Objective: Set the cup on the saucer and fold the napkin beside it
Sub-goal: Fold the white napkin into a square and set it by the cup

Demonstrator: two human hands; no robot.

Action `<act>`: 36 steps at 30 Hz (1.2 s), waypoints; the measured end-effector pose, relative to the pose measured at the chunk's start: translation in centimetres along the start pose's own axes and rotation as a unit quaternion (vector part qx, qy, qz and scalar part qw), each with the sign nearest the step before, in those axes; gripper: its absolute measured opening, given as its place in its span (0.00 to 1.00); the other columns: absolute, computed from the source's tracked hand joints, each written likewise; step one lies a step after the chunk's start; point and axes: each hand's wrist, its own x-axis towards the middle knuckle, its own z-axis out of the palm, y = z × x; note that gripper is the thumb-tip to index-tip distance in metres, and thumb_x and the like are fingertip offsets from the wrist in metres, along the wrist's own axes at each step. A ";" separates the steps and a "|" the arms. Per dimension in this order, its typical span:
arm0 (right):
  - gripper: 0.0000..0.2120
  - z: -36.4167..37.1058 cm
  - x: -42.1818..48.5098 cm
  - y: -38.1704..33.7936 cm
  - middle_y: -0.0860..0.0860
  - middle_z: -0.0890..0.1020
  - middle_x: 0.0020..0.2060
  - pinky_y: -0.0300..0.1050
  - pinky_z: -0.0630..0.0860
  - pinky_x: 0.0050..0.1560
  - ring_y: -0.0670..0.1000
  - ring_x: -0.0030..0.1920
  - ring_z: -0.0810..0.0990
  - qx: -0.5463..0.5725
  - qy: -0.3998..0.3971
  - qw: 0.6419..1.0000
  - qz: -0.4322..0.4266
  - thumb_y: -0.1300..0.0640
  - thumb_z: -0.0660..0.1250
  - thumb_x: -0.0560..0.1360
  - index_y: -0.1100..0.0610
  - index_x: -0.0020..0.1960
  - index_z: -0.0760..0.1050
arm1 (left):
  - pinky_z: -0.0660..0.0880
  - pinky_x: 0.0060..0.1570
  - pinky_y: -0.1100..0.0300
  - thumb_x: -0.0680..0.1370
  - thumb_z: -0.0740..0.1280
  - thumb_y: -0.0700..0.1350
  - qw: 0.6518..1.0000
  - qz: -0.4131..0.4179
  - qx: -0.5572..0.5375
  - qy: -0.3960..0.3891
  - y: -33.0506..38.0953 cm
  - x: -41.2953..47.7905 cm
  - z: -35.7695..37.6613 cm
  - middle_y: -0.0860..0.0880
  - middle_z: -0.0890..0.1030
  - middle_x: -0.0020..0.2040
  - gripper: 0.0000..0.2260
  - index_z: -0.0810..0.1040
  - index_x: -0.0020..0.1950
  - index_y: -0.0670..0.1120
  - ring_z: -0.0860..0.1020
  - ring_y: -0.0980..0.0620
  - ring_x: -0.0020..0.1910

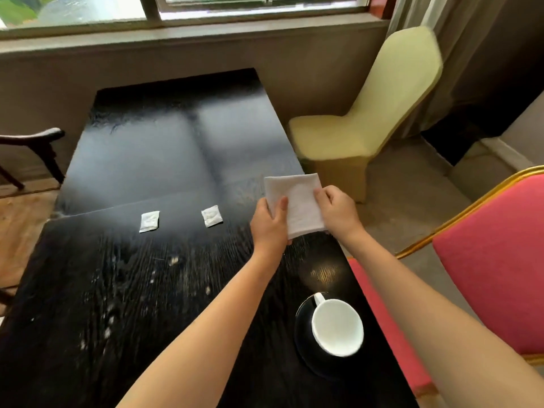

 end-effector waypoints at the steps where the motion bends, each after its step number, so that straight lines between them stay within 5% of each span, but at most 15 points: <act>1: 0.14 0.3 0.0 1.1 0.53 0.75 0.34 0.45 0.59 0.33 0.53 0.37 0.72 -0.005 0.000 1.000 0.005 0.52 0.58 0.79 0.60 0.39 0.70 | 0.74 0.24 0.56 0.77 0.63 0.53 1.000 -0.013 0.001 0.003 -1.1 0.1 0.6 0.48 0.76 0.41 0.09 0.70 0.46 0.47 0.79 0.45 0.40; 6: 0.15 2.4 -0.2 8.3 0.63 0.80 0.42 0.46 0.61 0.38 0.54 0.40 0.72 -0.040 -0.054 0.995 0.073 0.55 0.58 0.79 0.67 0.44 0.74 | 0.72 0.18 0.64 0.78 0.62 0.50 0.993 -0.111 0.036 -0.004 -8.4 -0.2 2.5 0.48 0.76 0.44 0.07 0.70 0.50 0.47 0.77 0.52 0.37; 12: 0.13 4.9 -0.4 13.3 0.61 0.77 0.52 0.48 0.67 0.43 0.57 0.47 0.73 -0.104 -0.174 0.971 0.128 0.56 0.55 0.79 0.63 0.55 0.71 | 0.80 0.40 0.53 0.75 0.60 0.39 0.961 -0.261 0.057 -0.070 -13.1 0.8 2.8 0.44 0.75 0.59 0.19 0.66 0.66 0.44 0.77 0.46 0.53; 16: 0.14 5.3 0.3 14.4 0.62 0.76 0.57 0.48 0.69 0.52 0.60 0.56 0.74 -0.120 -0.161 0.970 0.135 0.59 0.58 0.77 0.64 0.59 0.72 | 0.77 0.55 0.47 0.73 0.62 0.35 0.956 -0.251 0.128 -0.080 -14.4 1.6 3.2 0.42 0.72 0.63 0.24 0.65 0.68 0.45 0.74 0.44 0.57; 22: 0.15 5.8 -0.1 14.5 0.61 0.74 0.56 0.49 0.71 0.53 0.60 0.55 0.75 -0.155 -0.126 0.969 0.144 0.60 0.63 0.74 0.62 0.59 0.73 | 0.77 0.51 0.51 0.72 0.63 0.38 0.943 -0.169 0.283 -0.043 -15.0 1.5 3.8 0.43 0.76 0.57 0.19 0.73 0.63 0.44 0.77 0.45 0.53; 28: 0.17 5.3 -0.3 14.1 0.61 0.75 0.56 0.47 0.71 0.52 0.59 0.55 0.75 -0.134 -0.140 0.970 0.146 0.61 0.64 0.72 0.62 0.61 0.72 | 0.73 0.43 0.58 0.72 0.67 0.40 0.950 -0.164 0.265 -0.012 -14.8 0.9 3.5 0.42 0.73 0.57 0.18 0.72 0.62 0.44 0.77 0.46 0.49; 36: 0.16 5.3 -0.2 13.4 0.61 0.72 0.58 0.53 0.73 0.55 0.60 0.55 0.74 -0.178 -0.162 0.960 0.143 0.62 0.63 0.72 0.61 0.60 0.70 | 0.77 0.50 0.53 0.72 0.68 0.40 0.946 -0.173 0.272 -0.038 -14.5 0.9 3.0 0.42 0.74 0.60 0.24 0.67 0.67 0.44 0.76 0.46 0.54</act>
